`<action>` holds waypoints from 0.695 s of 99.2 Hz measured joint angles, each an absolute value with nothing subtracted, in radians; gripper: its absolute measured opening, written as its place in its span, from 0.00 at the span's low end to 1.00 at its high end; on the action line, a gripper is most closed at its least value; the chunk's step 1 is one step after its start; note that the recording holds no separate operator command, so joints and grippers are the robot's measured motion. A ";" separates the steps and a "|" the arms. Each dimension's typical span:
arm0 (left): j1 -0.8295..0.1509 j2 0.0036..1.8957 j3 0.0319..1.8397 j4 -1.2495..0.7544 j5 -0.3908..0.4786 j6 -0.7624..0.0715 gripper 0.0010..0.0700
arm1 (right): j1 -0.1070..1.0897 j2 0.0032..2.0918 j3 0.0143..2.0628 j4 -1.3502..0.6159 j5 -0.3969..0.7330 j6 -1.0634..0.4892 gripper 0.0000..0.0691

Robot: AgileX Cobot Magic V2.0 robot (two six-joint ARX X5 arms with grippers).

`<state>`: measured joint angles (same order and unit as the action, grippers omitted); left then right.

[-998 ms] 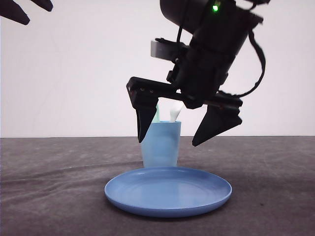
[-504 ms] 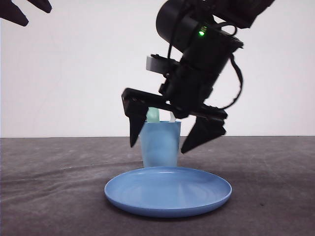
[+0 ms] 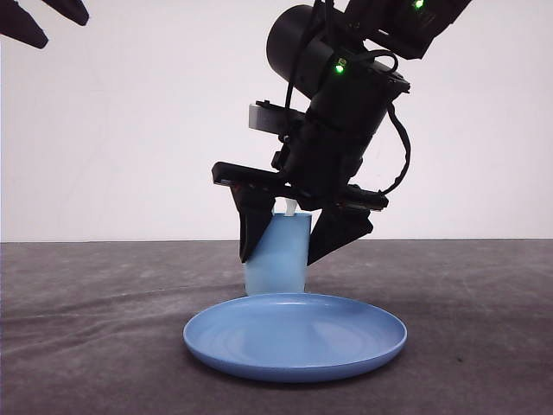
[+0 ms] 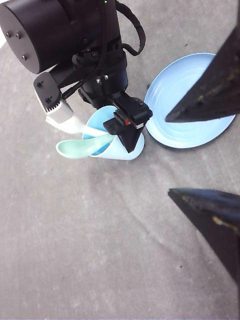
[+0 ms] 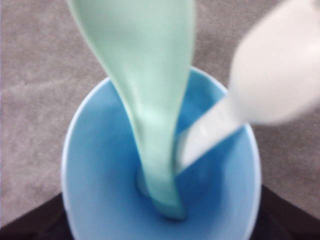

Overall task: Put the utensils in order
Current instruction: 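Lower the open right gripper around the light blue cup and close, then lift the cup with the right gripper above the plate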

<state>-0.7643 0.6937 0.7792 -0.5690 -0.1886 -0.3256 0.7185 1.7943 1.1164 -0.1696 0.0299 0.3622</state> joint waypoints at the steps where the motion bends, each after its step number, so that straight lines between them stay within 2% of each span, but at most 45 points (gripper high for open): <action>1: -0.764 0.694 0.779 -0.569 -0.189 -0.326 0.33 | 0.719 1.794 1.117 -0.170 0.030 0.362 0.60; 21: -0.764 0.694 0.779 -0.570 -0.189 -0.326 0.33 | 0.720 1.761 1.131 -0.210 0.030 0.334 0.59; 41: -0.764 0.694 0.779 -0.572 -0.189 -0.326 0.33 | 0.740 1.560 1.139 -0.291 0.030 0.291 0.59; 69: -0.764 0.694 0.779 -0.573 -0.189 -0.322 0.33 | 0.806 1.325 1.143 -0.522 0.062 0.215 0.58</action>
<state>-0.7643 0.6937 0.7792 -0.5728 -0.1886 -0.3218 0.8059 1.3247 1.1427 -0.5217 0.0616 0.2150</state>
